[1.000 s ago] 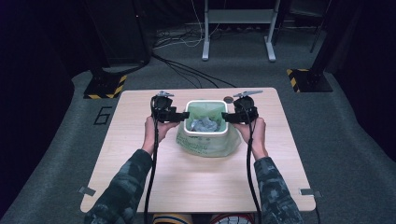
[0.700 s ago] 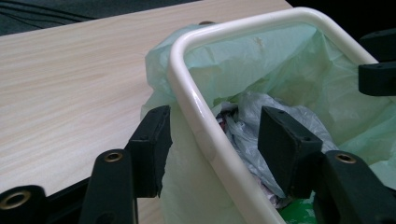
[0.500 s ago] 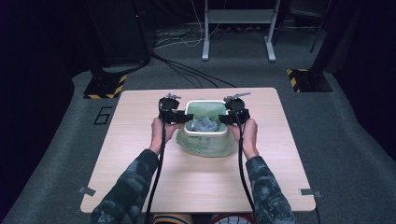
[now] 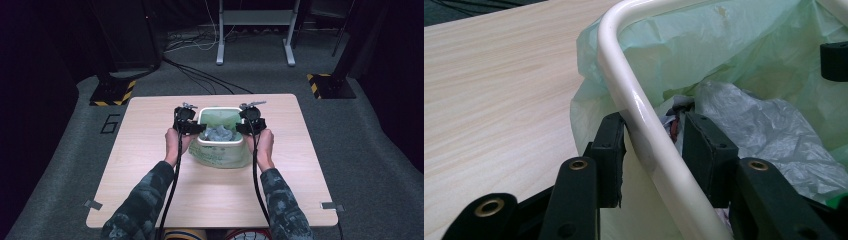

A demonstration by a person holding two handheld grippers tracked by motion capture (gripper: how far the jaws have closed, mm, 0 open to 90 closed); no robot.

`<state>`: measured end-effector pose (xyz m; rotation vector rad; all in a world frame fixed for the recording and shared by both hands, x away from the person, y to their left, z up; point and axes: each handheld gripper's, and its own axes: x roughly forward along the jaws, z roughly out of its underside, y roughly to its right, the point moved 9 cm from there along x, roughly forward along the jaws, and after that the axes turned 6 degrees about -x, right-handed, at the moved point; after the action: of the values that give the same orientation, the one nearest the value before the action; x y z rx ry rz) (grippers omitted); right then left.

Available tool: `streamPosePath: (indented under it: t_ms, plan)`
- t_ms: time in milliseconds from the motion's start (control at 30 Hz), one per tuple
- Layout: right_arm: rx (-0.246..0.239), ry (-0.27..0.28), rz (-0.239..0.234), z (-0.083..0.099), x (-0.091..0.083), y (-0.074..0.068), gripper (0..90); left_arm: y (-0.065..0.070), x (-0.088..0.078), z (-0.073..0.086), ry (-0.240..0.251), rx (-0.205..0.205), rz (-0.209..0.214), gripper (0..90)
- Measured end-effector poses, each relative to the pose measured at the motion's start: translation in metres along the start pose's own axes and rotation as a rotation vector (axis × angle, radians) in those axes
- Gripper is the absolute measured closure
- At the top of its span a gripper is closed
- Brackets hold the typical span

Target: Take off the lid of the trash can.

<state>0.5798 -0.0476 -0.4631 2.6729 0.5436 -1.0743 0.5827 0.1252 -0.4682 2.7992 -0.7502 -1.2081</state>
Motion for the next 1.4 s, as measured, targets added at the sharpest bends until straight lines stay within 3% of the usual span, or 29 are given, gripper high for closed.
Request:
streamPosePath:
  t_ms: [200,400,500,1000,1167,1300,1400]
  plan:
    - [-0.017,0.019,0.032,-0.005,-0.005,-0.001,64.5,0.0,0.001,0.0,0.002,0.003,-0.021,63.0]
    - [0.015,0.017,0.005,-0.006,-0.005,-0.001,64.4,0.001,-0.002,-0.002,0.006,0.009,-0.038,63.0]
    - [0.018,0.023,0.006,-0.008,-0.008,-0.001,64.3,0.002,-0.006,-0.007,0.021,0.0,-0.038,63.0]
    - [0.027,0.07,0.008,-0.028,-0.033,0.002,66.2,0.016,-0.038,-0.027,0.085,0.026,-0.062,61.6]
    - [0.053,0.067,0.016,-0.029,-0.035,0.007,70.3,0.024,-0.039,-0.023,0.083,0.016,-0.022,56.8]
    - [0.074,0.075,0.026,-0.028,-0.036,0.014,74.0,0.032,-0.041,-0.018,0.085,0.034,0.02,52.4]
    - [0.087,0.077,0.014,-0.026,-0.036,0.018,77.3,0.036,-0.043,-0.015,0.097,0.054,0.029,41.4]
